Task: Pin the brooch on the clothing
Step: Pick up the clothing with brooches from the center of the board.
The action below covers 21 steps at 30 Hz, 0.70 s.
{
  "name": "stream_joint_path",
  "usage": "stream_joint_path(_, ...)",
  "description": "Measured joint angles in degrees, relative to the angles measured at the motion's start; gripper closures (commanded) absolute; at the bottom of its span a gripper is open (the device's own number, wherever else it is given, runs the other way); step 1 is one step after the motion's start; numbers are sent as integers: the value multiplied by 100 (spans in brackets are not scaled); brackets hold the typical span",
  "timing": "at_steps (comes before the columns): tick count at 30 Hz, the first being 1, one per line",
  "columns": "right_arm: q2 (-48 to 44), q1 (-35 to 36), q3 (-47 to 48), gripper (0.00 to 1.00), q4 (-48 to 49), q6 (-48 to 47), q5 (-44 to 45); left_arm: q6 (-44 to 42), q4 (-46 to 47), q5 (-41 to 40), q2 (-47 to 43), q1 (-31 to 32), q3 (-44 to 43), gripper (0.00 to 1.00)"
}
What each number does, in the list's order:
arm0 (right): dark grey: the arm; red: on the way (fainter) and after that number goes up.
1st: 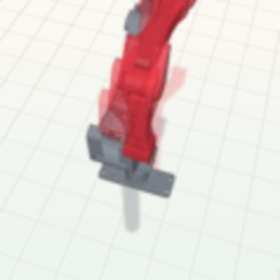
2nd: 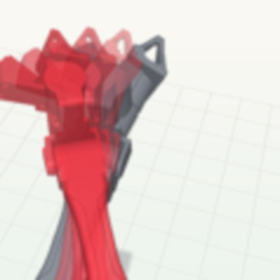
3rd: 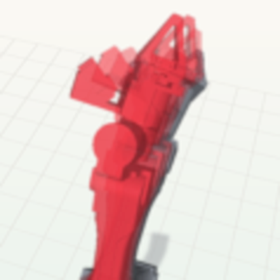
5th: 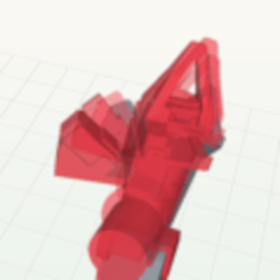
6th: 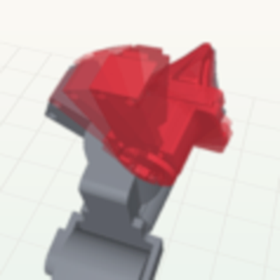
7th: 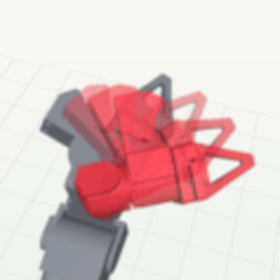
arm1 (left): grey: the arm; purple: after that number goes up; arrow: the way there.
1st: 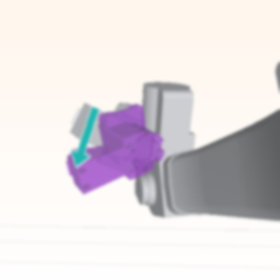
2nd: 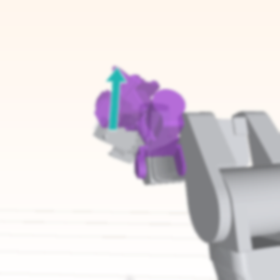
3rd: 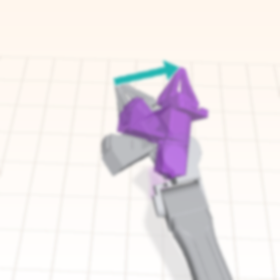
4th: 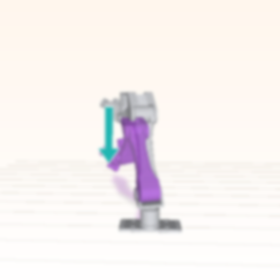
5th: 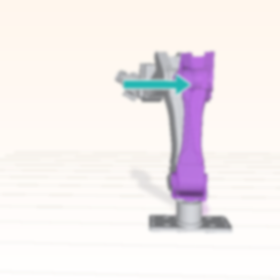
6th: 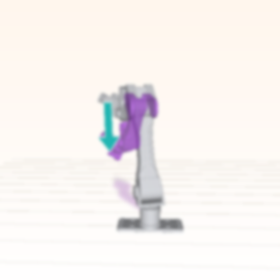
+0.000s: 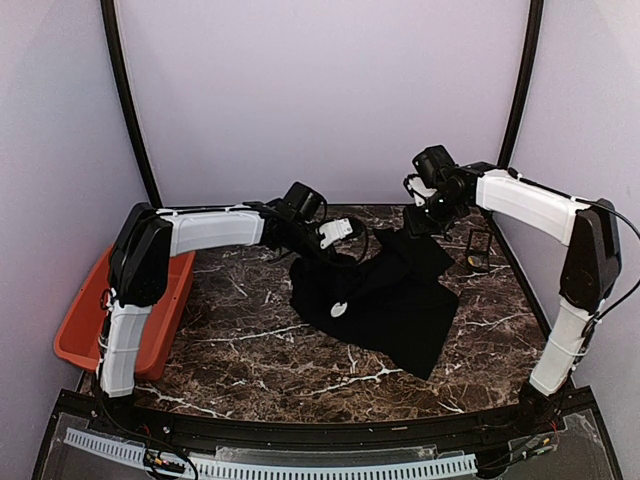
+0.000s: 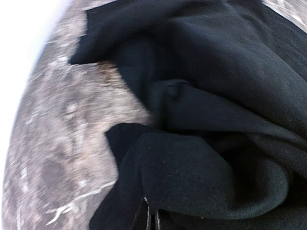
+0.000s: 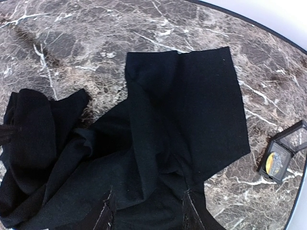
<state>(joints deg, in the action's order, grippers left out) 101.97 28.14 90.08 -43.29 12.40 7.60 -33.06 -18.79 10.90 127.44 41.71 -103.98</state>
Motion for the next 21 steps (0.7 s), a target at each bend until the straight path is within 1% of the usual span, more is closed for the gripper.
stream_joint_path(4,0,24,-17,52,129,-136,-326,476,560,-839,-599,7,616,99)
stream_joint_path(8,4,146,-11,52,302,-356,-686,929,1113,-1502,-1781,4,1469,99)
stream_joint_path(11,74,354,55,51,468,-599,-933,1255,1510,-1858,-2750,4,2024,99)
stream_joint_path(14,299,601,221,51,612,-782,-1067,1515,1818,-2116,-3482,17,2522,99)
stream_joint_path(18,798,802,520,51,750,-896,-1078,1827,1963,-2498,-4017,109,3209,99)
stream_joint_path(21,1145,820,640,51,756,-890,-970,2114,1829,-2872,-4177,181,3727,99)
